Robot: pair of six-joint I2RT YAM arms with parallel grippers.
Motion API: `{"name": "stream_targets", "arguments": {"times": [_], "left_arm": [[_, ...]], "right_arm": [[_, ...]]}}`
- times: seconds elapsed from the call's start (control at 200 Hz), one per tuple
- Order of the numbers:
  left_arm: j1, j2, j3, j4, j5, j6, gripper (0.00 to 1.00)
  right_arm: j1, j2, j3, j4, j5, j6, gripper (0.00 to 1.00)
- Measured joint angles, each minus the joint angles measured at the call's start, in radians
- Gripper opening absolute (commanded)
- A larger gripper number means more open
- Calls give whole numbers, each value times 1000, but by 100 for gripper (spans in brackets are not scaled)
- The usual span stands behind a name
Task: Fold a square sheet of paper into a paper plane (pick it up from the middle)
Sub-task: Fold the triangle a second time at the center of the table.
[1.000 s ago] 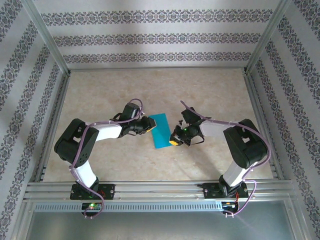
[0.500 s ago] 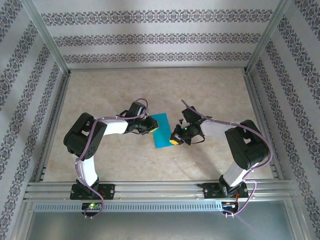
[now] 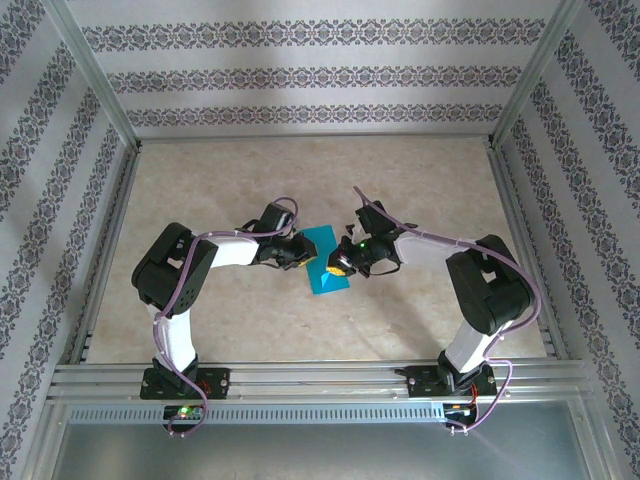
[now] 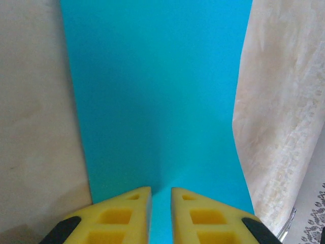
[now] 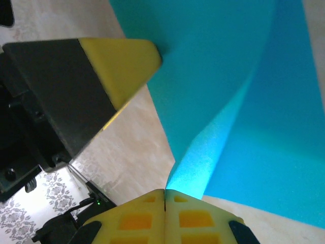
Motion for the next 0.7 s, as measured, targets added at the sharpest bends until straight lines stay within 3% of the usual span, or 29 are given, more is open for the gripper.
{"name": "stream_targets", "arguments": {"times": [0.705], "left_arm": [[1,-42,31,-92,-48,38,15]], "right_arm": [[31,141,40,108,55,-4,2]]}}
